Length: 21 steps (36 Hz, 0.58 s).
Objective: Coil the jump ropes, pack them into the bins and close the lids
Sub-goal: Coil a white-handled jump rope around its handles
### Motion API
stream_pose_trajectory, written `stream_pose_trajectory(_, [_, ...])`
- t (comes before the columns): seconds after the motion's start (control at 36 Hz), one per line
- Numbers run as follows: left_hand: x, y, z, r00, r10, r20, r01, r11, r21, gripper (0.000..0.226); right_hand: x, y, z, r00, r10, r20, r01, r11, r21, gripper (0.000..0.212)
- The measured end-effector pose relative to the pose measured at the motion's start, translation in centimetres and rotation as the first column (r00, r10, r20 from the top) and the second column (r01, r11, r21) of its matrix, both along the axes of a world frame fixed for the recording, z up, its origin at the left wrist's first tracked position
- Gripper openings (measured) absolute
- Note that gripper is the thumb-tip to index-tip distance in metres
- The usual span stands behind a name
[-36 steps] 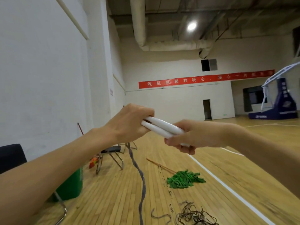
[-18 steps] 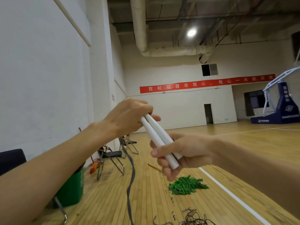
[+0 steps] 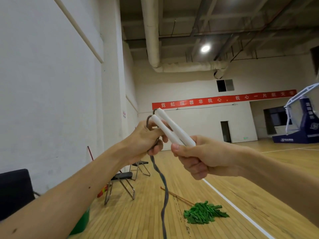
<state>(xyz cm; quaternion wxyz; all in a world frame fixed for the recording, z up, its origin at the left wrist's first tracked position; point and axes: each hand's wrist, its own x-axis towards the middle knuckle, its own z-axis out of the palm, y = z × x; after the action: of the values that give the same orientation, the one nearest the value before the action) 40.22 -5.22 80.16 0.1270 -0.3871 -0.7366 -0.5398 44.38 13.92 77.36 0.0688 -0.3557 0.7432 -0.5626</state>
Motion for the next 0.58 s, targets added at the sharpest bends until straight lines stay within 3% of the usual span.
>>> stream_pose_trajectory(0.17, [-0.7, 0.4, -0.7, 0.993, 0.103, -0.049, -0.101, 0.994, 0.04, 0.035, 0.0, 0.2, 0.5, 0.999, 0.015, -0.053, -0.017, 0.998, -0.052, 0.028])
stream_pose_trajectory(0.25, [-0.4, 0.8, -1.0, 0.998, 0.048, -0.036, -0.045, 0.997, 0.064, 0.04, -0.1, 0.1, 0.6, 1.0, 0.01, -0.024, -0.012, 0.994, -0.111, 0.034])
stream_pose_trajectory(0.39, [-0.3, 1.5, -1.4, 1.0, 0.023, -0.022, -0.02, 0.994, 0.111, 0.042, -0.7, 0.4, 1.2, 0.993, -0.095, -0.067, 0.082, 0.981, -0.176, 0.021])
stream_pose_trajectory(0.5, [-0.8, 1.6, -2.1, 0.954, 0.207, -0.218, -0.217, 0.976, -0.021, 0.025, -1.9, 1.3, 1.7, 0.943, -0.298, -0.15, 0.275, 0.949, -0.154, 0.027])
stream_pose_trajectory(0.58, [-1.2, 1.4, -2.4, 0.826, 0.349, -0.442, -0.478, 0.85, -0.221, 0.022, -3.0, 1.9, 1.5, 0.844, -0.46, -0.277, 0.463, 0.885, -0.06, 0.03])
